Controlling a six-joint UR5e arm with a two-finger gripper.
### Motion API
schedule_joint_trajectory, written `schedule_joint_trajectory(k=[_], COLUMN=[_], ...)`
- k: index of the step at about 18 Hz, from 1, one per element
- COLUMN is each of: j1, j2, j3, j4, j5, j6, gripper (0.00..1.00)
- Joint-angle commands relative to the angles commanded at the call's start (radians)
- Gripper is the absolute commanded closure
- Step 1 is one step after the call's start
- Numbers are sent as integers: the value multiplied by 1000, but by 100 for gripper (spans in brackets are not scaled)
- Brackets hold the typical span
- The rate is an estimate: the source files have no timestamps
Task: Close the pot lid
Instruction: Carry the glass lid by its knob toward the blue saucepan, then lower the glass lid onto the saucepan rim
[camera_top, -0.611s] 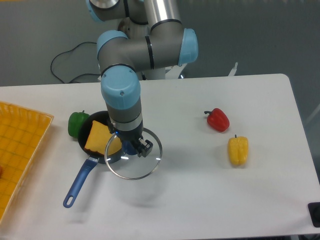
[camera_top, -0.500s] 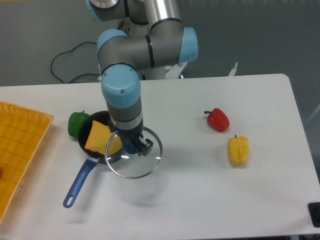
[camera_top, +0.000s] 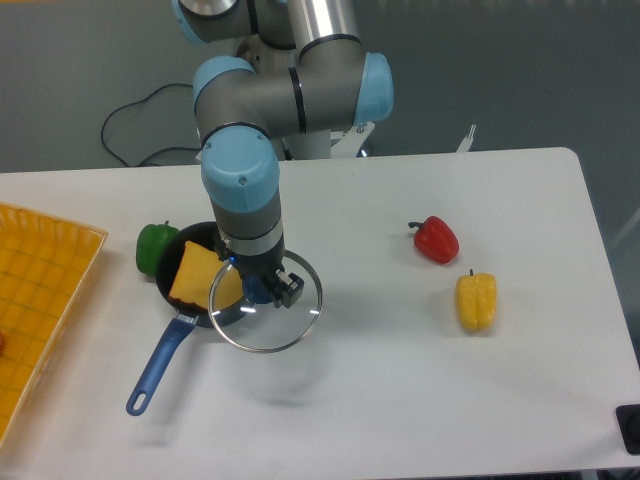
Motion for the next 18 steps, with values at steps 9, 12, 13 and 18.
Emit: schedule_joint_trajectory(k=[9, 12, 13, 18], j1=[-67, -103, -110, -144], j2=[18, 41, 46, 57], j3=[-35, -83, -98, -130], j4=[5, 8, 12, 14], j5=[9, 26, 35, 51], j6=[-35, -70, -74, -78], gripper=[53, 53, 53, 53])
